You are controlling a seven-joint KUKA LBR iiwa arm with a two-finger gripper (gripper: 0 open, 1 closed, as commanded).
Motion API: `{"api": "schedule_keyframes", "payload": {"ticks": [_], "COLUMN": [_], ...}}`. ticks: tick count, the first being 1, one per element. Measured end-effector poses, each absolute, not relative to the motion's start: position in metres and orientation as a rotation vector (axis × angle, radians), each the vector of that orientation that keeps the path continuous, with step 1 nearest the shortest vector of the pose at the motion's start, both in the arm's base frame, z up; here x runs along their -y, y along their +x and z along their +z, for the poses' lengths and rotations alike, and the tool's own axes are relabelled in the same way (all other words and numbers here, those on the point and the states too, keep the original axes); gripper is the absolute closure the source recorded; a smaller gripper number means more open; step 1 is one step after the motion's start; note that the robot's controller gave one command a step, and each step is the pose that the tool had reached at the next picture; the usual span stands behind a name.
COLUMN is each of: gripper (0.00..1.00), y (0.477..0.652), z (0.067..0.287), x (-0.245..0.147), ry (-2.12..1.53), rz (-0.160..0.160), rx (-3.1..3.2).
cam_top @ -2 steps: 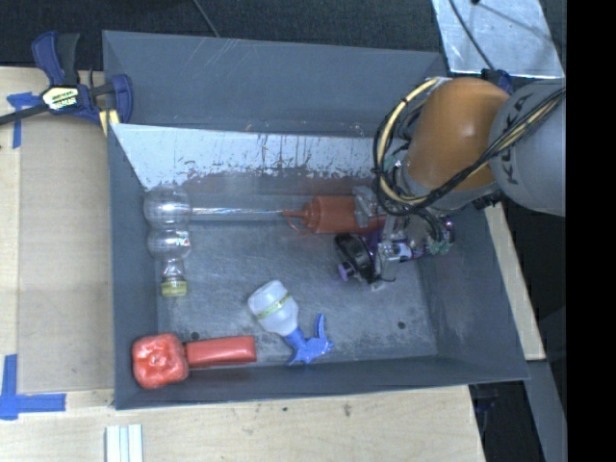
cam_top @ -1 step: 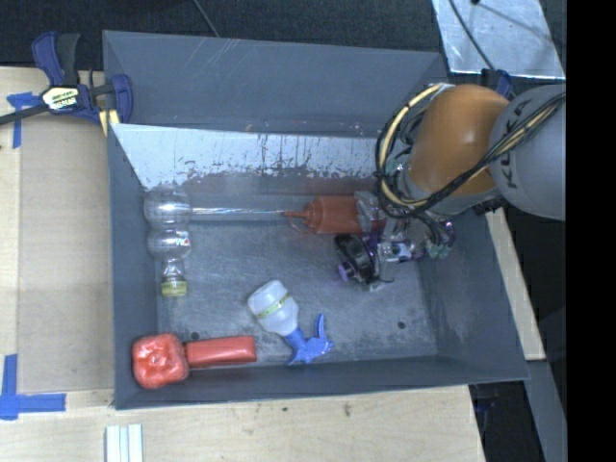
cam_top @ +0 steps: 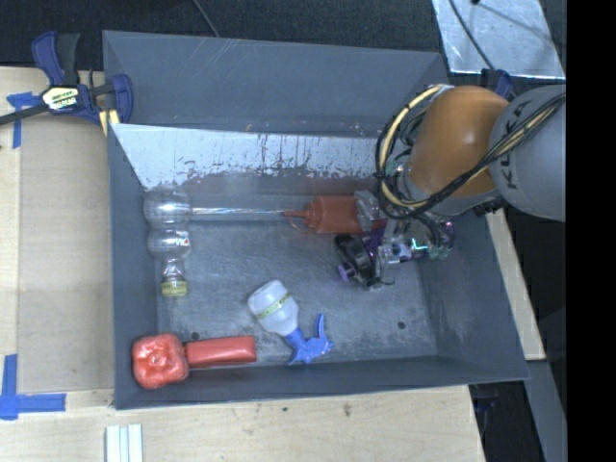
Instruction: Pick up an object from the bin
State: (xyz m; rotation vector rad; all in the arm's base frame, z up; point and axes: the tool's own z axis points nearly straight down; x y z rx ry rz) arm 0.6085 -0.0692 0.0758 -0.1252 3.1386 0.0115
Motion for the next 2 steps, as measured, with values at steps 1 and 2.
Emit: {"api": "schedule_keyframes", "payload": {"ticks": [1,2], "gripper": [1.00,1.00], "y": [0.6087,0.6087], "z": [0.0760,0.0760], "x": [0.0690,0.0691], "ry": [-0.123,-0.123], "rz": [0.013,0.013], "rx": [-3.137,-3.137]}}
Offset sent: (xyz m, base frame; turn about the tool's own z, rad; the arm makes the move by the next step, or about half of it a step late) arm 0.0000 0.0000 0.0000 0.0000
